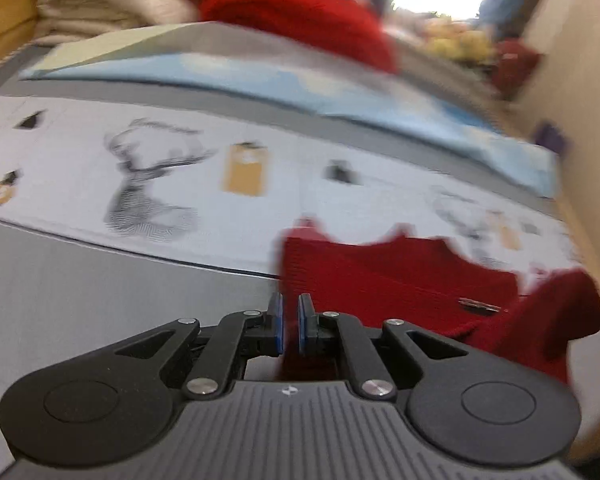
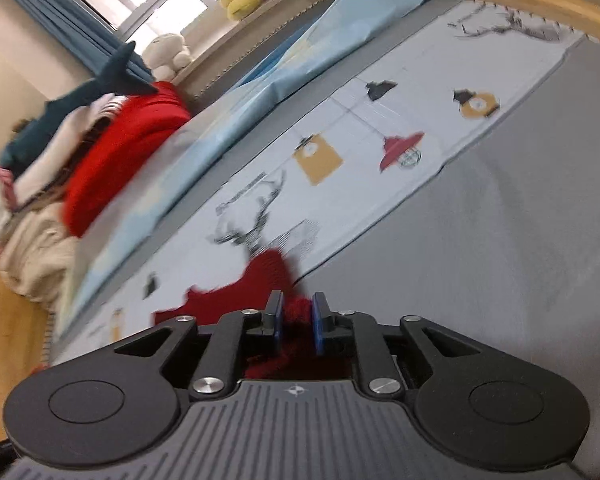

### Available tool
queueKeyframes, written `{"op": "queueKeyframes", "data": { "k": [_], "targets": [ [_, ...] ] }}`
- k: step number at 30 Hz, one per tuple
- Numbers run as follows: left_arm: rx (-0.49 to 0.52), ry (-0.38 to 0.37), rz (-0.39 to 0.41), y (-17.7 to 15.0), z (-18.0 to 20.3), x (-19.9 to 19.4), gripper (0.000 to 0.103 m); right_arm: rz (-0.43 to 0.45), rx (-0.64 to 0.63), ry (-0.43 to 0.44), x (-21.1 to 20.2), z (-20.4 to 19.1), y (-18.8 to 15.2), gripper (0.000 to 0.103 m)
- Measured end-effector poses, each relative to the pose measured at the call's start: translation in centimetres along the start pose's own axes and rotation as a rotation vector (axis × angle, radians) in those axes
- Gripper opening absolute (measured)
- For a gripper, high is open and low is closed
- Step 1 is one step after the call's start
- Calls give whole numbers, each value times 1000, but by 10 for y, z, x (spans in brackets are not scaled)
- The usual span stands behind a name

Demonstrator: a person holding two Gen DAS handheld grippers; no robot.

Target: Fold small clothes

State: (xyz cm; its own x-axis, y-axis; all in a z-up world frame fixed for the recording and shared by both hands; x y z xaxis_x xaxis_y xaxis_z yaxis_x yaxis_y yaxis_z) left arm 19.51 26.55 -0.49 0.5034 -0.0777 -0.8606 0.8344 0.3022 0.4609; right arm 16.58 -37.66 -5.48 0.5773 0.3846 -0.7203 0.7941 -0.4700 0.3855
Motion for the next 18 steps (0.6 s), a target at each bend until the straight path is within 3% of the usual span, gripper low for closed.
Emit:
{"op": "queueKeyframes", "data": {
  "k": [2,4,6,8,10,13,18],
  "targets": [
    [-89,-11,-18,-10,-19,20,10,45,31,-24,10,10,-3,32],
    [-199,-7,-165,-21,-37,42,11,-30,105,-18,23,25,-10,32],
    [-238,-56,-184,-22,-42,46,22,-55,120,-3,31,30,-15,33],
    [-202,-90,-183,-16,-38,50,50,-115,57,-29,45,29,-21,36],
    [-178,-105,-192,-16,-34,59,58,-169,27,-35,61,28,-25,42],
    [-187,-102,-261,-16,-28,80,58,-241,42,-20,79,28,-31,46],
    [-163,-101,-273,-13,-11,99,58,-296,40,-29,98,23,-33,50]
  ]
}}
Point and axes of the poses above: each gripper's, at about its wrist camera, not at the fingertips, and x roughly the way its jaws point, z to its right, y to its top, the point moved 3 cm from there along x, roughly the way its jaws point, and after that the axes turned 9 degrees about -z, right-handed, at the moved point
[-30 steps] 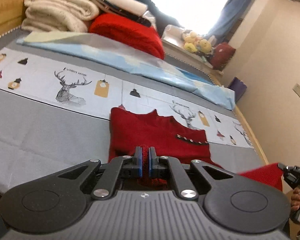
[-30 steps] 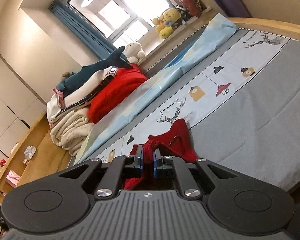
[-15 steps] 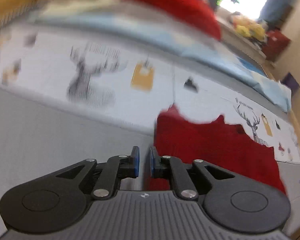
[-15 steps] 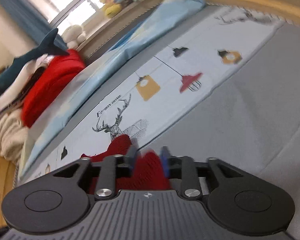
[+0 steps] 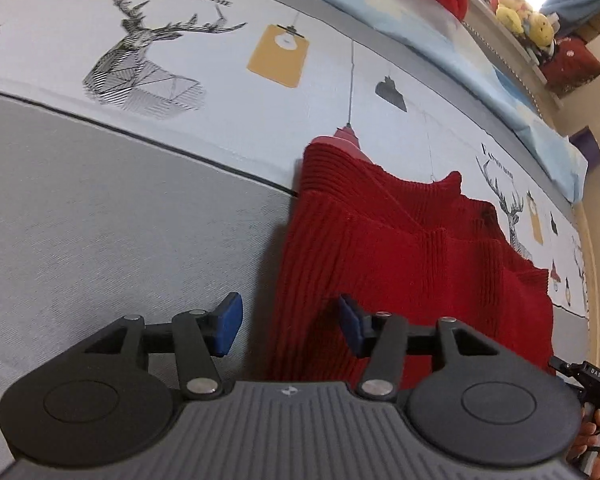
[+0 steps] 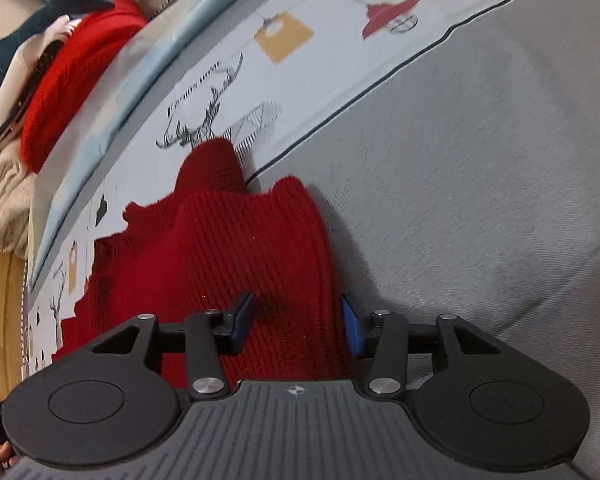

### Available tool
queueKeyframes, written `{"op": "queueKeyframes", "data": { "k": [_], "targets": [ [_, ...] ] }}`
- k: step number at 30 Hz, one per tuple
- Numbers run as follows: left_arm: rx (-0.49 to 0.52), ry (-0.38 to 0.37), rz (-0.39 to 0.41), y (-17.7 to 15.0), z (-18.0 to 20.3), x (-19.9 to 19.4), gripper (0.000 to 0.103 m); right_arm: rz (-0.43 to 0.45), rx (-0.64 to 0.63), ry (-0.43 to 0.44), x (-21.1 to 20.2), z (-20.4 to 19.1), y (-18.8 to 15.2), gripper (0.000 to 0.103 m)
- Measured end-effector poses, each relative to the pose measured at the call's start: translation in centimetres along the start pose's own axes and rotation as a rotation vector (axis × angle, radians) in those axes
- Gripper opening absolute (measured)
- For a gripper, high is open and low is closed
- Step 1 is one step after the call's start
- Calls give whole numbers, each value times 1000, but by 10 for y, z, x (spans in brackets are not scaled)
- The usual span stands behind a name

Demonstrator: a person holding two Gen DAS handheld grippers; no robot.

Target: Fold small clothes

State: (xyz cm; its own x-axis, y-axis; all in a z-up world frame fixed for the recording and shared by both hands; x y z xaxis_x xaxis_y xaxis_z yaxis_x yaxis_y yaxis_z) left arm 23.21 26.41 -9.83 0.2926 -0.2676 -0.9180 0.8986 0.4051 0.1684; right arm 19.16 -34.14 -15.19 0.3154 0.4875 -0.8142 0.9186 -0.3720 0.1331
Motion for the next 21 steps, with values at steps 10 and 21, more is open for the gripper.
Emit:
{"op": "queueKeyframes", "data": {
  "k": [10,21],
  "targets": [
    [189,49,114,-1,25,-22,10,279,-255,-31,-48,-56,-1,11],
    [87,97,390,27,34,-49,18,521,-272,20,-56,-89,23,18]
  ]
}}
Point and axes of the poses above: each gripper's, at about its wrist camera, not at the fingertips, and x roughly the way its jaws point, z to its right, y to its top, the point moved 3 cm from there along x, roughly the way its jaws point, and after that the axes turned 9 degrees about -z, right-handed, at the moved point
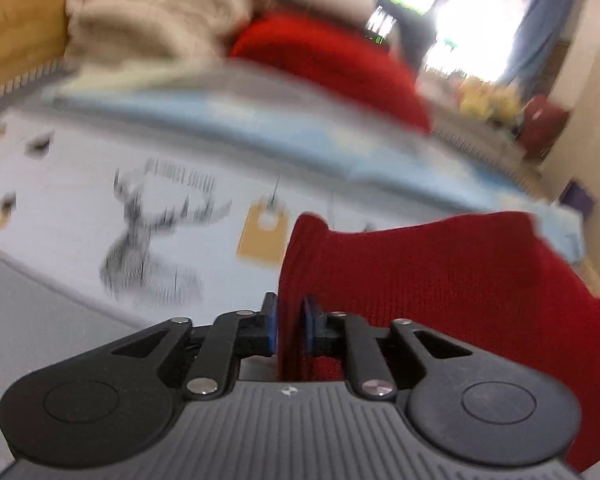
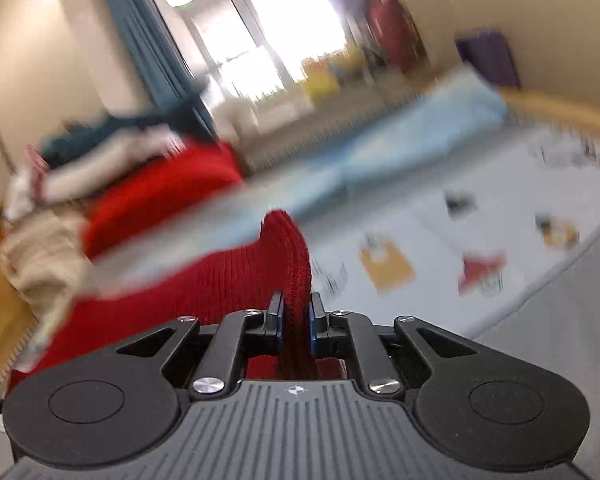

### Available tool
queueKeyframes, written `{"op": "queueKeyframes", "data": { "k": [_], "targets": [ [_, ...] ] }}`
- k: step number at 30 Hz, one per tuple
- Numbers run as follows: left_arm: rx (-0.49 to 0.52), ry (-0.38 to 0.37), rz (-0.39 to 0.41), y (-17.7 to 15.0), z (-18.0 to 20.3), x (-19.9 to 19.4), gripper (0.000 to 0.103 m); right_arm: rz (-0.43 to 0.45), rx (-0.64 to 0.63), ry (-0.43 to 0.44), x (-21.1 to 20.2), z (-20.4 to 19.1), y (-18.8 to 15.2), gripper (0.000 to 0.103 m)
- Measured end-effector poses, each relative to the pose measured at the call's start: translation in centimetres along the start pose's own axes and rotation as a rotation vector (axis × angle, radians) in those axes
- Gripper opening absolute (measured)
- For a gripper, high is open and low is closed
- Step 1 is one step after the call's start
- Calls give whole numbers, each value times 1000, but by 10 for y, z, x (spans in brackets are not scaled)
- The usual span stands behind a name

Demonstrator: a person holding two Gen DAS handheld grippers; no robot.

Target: Fold small clothes

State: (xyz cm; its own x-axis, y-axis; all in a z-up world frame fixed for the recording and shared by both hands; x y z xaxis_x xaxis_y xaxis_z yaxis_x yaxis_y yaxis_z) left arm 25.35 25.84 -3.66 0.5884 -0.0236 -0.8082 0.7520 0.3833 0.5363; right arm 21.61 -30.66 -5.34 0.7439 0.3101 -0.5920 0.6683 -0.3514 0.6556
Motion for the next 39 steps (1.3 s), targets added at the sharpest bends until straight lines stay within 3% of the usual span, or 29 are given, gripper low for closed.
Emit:
{"op": "queueKeyframes", "data": {
  "k": [2,5,7,10,14,19,21,22,24,28,30,33,35,37,39],
  "targets": [
    [-14,6,-119,-7,-4,16,24,-182,47,-52,33,9,-10,32],
    [-33,-52,-290,-23,-14,30,41,-354,52,-141,54,19,-29,32],
    [-7,-76,-399,-39,-15,33,48,-433,64,-151,54,26,-38,32],
    [50,-75,-479,-58,-19,33,48,-470,52,-140,43,30,-43,35],
    [103,-124,-501,-74,-17,17,48,-538,56,-138,24,39,-50,39],
    [189,-99,-553,-96,-7,7,47,-614,106,-107,-2,51,-69,40],
    [240,-90,-564,-107,-4,5,41,-618,90,-82,-11,49,-72,35],
    [268,-74,-552,-109,-3,3,17,-604,70,-82,-16,47,-72,17],
    [273,-64,-489,-104,-6,-7,13,-543,57,-48,-30,43,-64,13],
    [89,-166,-279,-73,-32,-53,12,-346,177,93,-68,43,-35,12],
    [96,-133,-299,-76,-37,-55,12,-371,163,42,-68,44,-38,12],
    [210,-38,-478,-102,-29,-30,13,-566,133,-87,-41,48,-64,12],
    [302,33,-548,-116,-21,-17,16,-635,76,-136,-29,44,-73,14],
    [311,46,-510,-110,-21,-19,19,-615,25,-173,-28,37,-70,16],
    [273,7,-412,-95,-20,-34,19,-528,-25,-198,-37,28,-59,18]
  ]
}}
Point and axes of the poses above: each gripper's, at about its wrist camera, not at the fingertips, and x roughly the way its jaws point, z to its right, y to its top, the point moved 3 cm from there along x, roughly the way its jaws point, and after that the axes turned 9 degrees about -z, right-handed, at the moved point
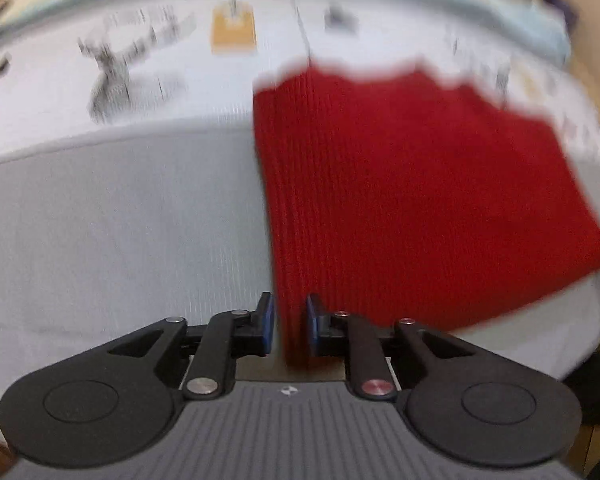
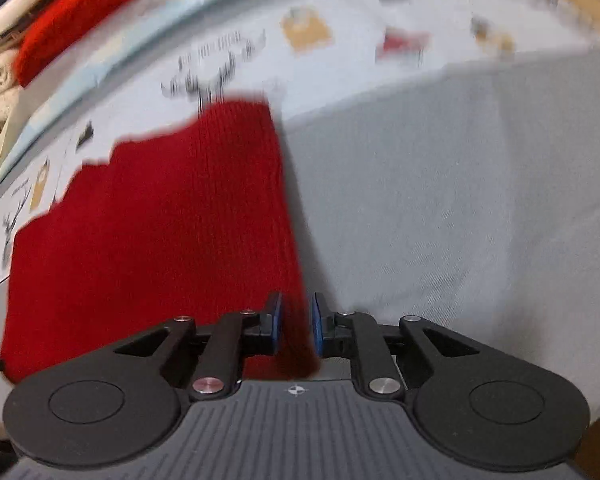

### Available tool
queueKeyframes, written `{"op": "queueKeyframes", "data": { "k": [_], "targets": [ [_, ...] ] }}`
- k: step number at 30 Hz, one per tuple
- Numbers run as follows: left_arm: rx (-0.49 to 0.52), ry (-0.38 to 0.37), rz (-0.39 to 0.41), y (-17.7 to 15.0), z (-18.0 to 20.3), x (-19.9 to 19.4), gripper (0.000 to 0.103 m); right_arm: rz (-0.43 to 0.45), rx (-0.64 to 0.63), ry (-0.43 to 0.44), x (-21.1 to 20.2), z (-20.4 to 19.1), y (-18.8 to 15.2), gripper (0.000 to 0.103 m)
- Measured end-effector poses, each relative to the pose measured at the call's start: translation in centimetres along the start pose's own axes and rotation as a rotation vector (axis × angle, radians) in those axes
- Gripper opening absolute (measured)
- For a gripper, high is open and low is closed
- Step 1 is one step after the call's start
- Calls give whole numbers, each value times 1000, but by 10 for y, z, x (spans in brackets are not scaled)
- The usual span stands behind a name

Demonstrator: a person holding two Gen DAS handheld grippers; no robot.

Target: Fold small clothes

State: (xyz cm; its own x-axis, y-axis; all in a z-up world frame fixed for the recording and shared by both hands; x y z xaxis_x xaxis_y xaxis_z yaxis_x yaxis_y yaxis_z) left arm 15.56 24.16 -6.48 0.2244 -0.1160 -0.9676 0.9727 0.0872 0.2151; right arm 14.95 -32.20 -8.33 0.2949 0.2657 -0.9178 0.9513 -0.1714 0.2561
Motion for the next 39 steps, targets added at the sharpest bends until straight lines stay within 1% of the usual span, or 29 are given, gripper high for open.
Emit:
{"op": "queueKeyframes", "data": {
  "k": [1,2,3,4,5,7,8,9,10,11,12,14,16,17,18,19,20,22,23,25,27,29,30,33,36,37,39],
  "targets": [
    [-18,-41,38,2,-3,-8,19,47,-18,12,-9,-4,2,19],
    [-29,-74,46,3,-3,-9,19,71,-27,43,-13,-5,3,19],
    [-31,-85,34,2,-2,-7,19,75,-38,85,-14,-7,2,19],
    [-23,-75,5,1,0,0,19,59,-53,103,-13,-9,-1,19],
    [-4,-55,-36,0,2,10,19,24,-78,101,-6,-12,-4,19],
    [52,1,-114,-5,12,30,19,-67,-124,36,15,-15,-12,19],
    [86,37,-144,-8,15,39,19,-121,-147,-27,28,-15,-17,19],
    [118,70,-172,-12,19,46,20,-156,-161,-77,35,-14,-20,19],
    [136,87,-188,-12,19,51,21,-185,-173,-120,41,-12,-23,23],
    [130,87,-186,-10,18,52,21,-184,-165,-118,42,-10,-25,24],
    [111,80,-165,-8,16,47,21,-166,-147,-98,38,-7,-24,24],
    [86,61,-93,-3,14,32,21,-88,-126,-53,22,-9,-19,24],
    [72,11,-43,0,14,22,21,-30,-140,-4,11,-14,-17,24],
    [69,-10,-39,1,15,22,21,-26,-150,15,8,-16,-18,24],
    [74,-13,-47,1,17,24,21,-39,-163,24,9,-18,-19,25],
    [89,0,-64,1,20,30,21,-61,-179,15,14,-19,-20,27],
    [109,24,-89,0,22,37,22,-92,-201,-16,21,-21,-23,29],
    [156,88,-150,-5,28,55,22,-141,-244,-102,30,-25,-27,30],
    [178,107,-161,-9,30,57,22,-150,-256,-126,34,-24,-30,32],
    [199,120,-152,-10,31,55,22,-122,-248,-114,26,-26,-27,33],
    [187,116,-130,-9,33,47,23,-71,-234,-75,13,-29,-24,34],
    [174,111,-107,-10,37,38,23,-39,-228,-55,7,-32,-22,42],
    [170,111,-103,-10,38,36,24,-29,-230,-60,6,-33,-22,43],
    [169,119,-99,-9,40,35,24,-40,-247,-77,9,-37,-21,43],
    [167,119,-97,-7,42,34,24,-75,-273,-87,16,-42,-20,43],
    [167,120,-94,-5,41,35,24,-89,-287,-98,20,-44,-22,45],
    [161,111,-87,-2,41,34,24,-121,-311,-146,31,-46,-24,47]
  ]
}}
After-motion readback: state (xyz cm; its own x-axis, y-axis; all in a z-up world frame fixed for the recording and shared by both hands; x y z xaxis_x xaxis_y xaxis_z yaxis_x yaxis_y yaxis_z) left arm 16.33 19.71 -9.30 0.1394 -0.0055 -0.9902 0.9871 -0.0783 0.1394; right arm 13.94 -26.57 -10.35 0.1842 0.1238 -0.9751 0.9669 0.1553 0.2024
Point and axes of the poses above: each gripper's, at about its wrist camera, not at the fingertips, and x roughly the way its jaws point, z to its right, y to its top, the point moved 3 cm from there along x, roughly the way its jaws point, and after that the axes turned 9 degrees about -z, right-handed, at the moved point
